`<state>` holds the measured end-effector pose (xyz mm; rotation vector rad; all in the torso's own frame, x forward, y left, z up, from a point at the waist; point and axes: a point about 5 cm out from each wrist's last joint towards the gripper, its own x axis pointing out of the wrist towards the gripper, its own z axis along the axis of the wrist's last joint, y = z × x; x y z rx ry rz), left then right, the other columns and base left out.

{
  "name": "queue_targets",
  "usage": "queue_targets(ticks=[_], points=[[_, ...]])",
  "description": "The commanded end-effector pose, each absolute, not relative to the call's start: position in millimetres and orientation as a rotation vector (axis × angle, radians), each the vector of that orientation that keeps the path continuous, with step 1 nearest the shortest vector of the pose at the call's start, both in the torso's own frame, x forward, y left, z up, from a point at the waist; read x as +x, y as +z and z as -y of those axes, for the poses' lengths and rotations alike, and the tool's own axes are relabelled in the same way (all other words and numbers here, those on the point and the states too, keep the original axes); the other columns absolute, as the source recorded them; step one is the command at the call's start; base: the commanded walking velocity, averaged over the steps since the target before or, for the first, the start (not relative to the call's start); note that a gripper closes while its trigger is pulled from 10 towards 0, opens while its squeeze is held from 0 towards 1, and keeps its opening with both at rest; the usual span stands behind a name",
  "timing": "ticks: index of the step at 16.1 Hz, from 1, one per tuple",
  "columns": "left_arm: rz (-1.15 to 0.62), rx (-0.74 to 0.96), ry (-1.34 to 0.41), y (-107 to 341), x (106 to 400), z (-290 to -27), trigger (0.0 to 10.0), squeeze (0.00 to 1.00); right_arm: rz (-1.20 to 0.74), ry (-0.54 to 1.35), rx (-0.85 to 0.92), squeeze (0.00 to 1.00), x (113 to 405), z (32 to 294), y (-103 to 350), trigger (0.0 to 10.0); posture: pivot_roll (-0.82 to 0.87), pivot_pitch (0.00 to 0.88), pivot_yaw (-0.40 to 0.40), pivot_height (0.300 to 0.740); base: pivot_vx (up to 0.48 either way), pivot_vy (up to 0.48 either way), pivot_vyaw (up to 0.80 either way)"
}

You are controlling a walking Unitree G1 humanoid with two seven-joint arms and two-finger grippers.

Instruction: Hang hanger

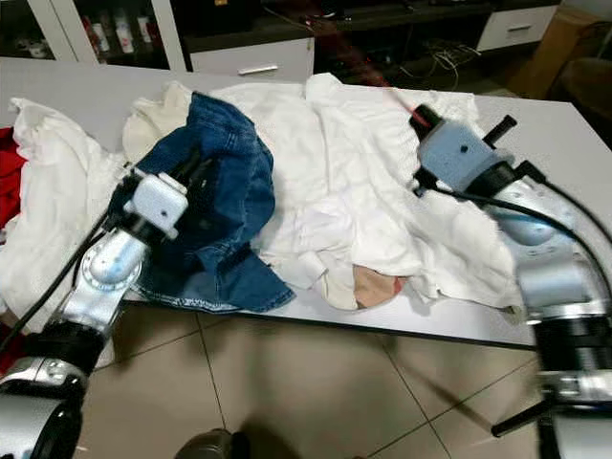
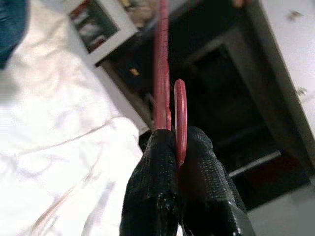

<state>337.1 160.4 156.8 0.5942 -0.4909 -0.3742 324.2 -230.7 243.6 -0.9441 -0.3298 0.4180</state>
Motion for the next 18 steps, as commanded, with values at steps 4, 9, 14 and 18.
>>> queue_targets(ticks=[4, 9, 14, 18], points=[[0.512, 0.647, -0.316, 155.5, 336.0, -167.3, 0.0, 0.0, 0.248, 0.502, -1.286, 0.0, 324.1, 254.0, 241.6, 10.0, 0.12, 0.002, 0.02, 0.74, 0.0, 0.0, 0.0], [0.55, 0.741, -0.323, 155.5, 335.5, -165.3, 0.0, 0.0, 0.296, 0.545, -1.516, 0.0, 331.4, 253.0, 250.2, 10.0, 0.12, 0.0, 0.023, 0.74, 0.0, 0.0, 0.0], [0.573, 0.897, -0.393, 142.9, 328.1, -159.8, 0.0, 0.0, 0.388, 0.537, -1.626, 0.0, 341.6, 249.4, 263.5, 10.0, 0.13, 0.003, 0.017, 0.74, 0.0, 0.0, 0.0], [0.597, 0.92, -0.372, 142.7, 327.7, -161.6, 0.0, 0.0, 0.469, 0.613, -1.683, 0.0, 338.1, 249.8, 270.9, 10.0, 0.13, 0.006, 0.013, 0.74, 0.0, 0.0, 0.0]])
